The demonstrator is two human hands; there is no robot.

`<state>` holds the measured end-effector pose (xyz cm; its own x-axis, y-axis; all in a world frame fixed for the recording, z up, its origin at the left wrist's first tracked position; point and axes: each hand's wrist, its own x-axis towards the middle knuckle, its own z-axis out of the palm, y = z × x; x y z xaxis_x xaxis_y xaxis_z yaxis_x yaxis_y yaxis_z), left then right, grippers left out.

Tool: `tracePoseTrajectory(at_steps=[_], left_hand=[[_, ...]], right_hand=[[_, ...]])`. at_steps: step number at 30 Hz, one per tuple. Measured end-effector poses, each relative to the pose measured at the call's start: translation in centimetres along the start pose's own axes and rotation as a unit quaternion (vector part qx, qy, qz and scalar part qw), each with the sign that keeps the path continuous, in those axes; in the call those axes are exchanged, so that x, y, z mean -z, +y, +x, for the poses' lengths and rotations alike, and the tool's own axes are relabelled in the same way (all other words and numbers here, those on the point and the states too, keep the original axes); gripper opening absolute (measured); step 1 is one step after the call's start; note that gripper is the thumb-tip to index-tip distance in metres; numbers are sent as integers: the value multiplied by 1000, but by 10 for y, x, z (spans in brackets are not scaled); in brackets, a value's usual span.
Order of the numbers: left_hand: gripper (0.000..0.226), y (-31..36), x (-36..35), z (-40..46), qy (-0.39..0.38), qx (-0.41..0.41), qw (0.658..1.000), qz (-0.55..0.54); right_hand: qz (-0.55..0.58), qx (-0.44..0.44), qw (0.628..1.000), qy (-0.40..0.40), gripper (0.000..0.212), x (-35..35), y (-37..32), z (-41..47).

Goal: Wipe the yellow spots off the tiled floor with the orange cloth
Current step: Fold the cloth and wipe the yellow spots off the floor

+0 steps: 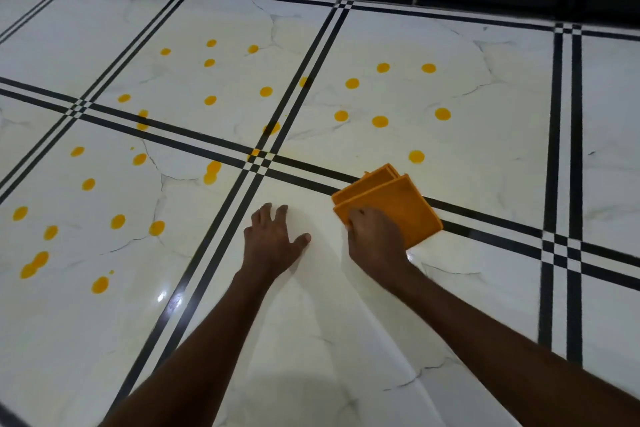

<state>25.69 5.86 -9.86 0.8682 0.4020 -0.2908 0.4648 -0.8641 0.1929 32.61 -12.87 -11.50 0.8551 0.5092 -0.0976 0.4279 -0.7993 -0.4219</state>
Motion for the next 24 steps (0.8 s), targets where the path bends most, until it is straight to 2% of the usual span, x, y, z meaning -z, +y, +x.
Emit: tracePoseTrajectory(at_steps=[2,4,6,8,10,11,12,14,16,17,19,21,23,24], left_hand=[[85,8,-8,2,-35,-14,999,13],[91,9,-14,2,-36,-21,999,18],[94,5,-14,2,-26,-29,999,16],[96,-1,-12,1,-41,-33,998,18],[98,1,-11,1,-56,-37,997,27],[98,3,-11,-1,-57,-38,997,32],[99,4,-12,0,-53,-37,997,35],[101,5,-13,2,-40,-33,998,47],[104,5,-12,8,-29,-37,997,64],[108,4,-11,10,-28,-39,996,76],[118,5,-8,15,-31,-40,994,99],[125,8,-5,18,-43,-38,992,110],[128,11,-3,22,-60,-40,991,112],[129,12,-3,24,-70,-41,990,112]], right_hand=[[-60,65,995,35,38,-16,14,5],[-122,70,990,5,61,-16,47,17],[-132,20,991,17,66,-7,90,16],[-119,-73,988,62,69,1,111,-9],[-99,-171,976,94,73,-2,96,-45],[-100,-185,972,104,75,-13,78,-63],[-93,-162,977,106,76,-25,57,-72],[-88,-40,993,72,75,-41,25,-57],[-107,63,991,40,71,-41,24,-2],[-111,69,991,24,67,-33,36,25],[-123,-25,989,72,63,-15,80,54],[-111,-131,979,113,65,-4,105,39],[-109,-159,972,132,69,-11,84,0],[-111,-127,977,128,70,-23,63,-17]])
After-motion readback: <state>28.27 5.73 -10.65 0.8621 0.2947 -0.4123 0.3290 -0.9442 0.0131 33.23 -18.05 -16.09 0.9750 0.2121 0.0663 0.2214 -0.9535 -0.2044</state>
